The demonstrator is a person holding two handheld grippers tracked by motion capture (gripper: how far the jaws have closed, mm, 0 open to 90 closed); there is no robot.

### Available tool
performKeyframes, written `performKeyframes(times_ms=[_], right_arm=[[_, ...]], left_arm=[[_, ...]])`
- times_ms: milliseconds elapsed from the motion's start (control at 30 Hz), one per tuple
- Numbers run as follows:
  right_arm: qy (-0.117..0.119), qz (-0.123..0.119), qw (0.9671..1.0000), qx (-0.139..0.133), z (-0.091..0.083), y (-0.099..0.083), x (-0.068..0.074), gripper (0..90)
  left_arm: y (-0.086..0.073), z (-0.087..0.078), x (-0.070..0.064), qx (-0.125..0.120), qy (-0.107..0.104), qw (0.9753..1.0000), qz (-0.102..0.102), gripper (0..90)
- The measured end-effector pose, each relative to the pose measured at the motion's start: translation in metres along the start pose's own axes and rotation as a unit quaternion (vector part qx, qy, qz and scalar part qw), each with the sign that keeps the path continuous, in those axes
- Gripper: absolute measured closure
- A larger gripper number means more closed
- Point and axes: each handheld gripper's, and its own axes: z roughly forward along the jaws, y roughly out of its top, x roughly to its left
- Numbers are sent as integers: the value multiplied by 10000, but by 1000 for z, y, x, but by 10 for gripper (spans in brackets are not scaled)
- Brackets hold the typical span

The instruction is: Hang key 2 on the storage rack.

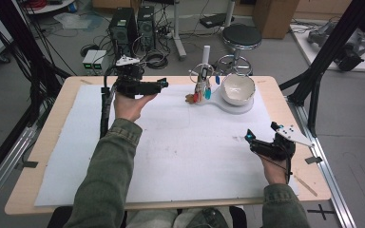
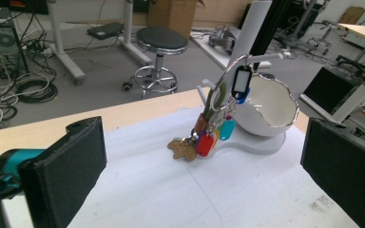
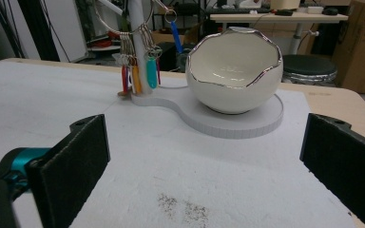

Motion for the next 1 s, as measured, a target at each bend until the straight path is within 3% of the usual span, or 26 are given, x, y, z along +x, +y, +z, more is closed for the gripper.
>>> performKeyframes(times_ms=[233,767,1000], right_arm=[[6,-1,10000,-5,0,0,0,15],[0,-2,10000,27,0,0,1,15],[-4,-1,10000,24,0,0,1,15]], left_arm=[[-8,-8,6,-4,84,10000,-38,17],[-20,-33,12,-85,270,9995,122,17],[-39,-44,27,-173,398,9990,-79,17]])
